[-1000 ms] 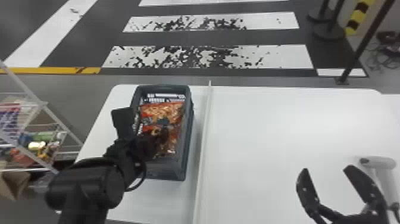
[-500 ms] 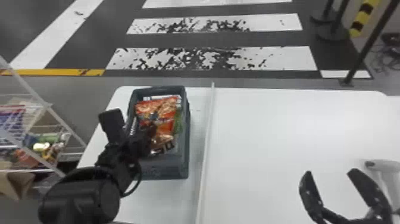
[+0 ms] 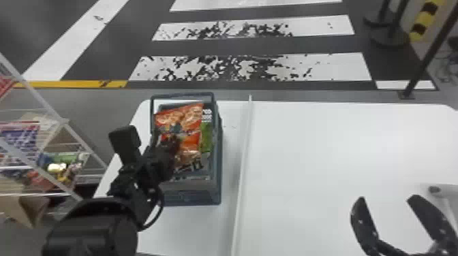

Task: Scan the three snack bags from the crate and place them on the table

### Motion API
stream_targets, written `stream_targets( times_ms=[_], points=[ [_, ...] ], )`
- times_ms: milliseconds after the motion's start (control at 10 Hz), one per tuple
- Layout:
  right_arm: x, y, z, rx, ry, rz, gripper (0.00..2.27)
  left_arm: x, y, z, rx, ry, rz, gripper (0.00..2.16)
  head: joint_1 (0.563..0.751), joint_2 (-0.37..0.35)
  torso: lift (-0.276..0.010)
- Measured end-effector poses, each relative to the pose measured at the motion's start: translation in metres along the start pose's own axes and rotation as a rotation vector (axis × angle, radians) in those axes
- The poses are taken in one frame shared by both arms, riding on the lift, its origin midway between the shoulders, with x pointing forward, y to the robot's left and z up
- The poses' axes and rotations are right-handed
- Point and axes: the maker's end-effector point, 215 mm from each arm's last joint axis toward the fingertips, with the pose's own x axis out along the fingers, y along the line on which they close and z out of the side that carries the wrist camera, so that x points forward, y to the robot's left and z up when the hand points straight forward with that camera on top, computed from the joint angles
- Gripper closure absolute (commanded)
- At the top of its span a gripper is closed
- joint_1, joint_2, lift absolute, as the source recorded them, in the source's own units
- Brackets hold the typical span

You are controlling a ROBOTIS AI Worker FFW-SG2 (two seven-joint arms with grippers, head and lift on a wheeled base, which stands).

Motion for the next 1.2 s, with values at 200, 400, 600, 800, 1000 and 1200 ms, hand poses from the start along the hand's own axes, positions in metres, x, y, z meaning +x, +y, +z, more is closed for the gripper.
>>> stream_targets(
  times_ms=[200,400,600,800,1000,1200],
  points=[
    [-0.001,0.0,0.004,0.002,-0.013,-0.001,0.11,0.0,-0.001,-0.003,0.0,0.007,-0.003,2.13,0.695,0.161,-0.037],
    [-0.002,0.0,0.006,0.004,-0.02,-0.001,0.11,0.003,-0.002,-0.009,-0.001,0.018,-0.007,2.13,0.695,0.159,-0.037],
    [-0.002,0.0,0.008,0.006,-0.026,-0.002,0.11,0.006,-0.007,-0.009,0.005,0.019,-0.024,2.13,0.695,0.15,-0.037],
    [-0.003,-0.001,0.01,0.011,-0.034,-0.006,0.11,0.009,-0.011,-0.001,0.016,-0.003,-0.038,2.13,0.695,0.143,-0.037],
    [-0.003,-0.004,0.011,0.014,-0.035,-0.012,0.11,0.01,-0.013,0.003,0.027,-0.014,-0.036,2.13,0.695,0.136,-0.037],
    [-0.003,-0.005,0.011,0.014,-0.035,-0.013,0.11,0.007,-0.015,0.01,0.041,-0.031,-0.028,2.13,0.695,0.134,-0.037]
  ],
)
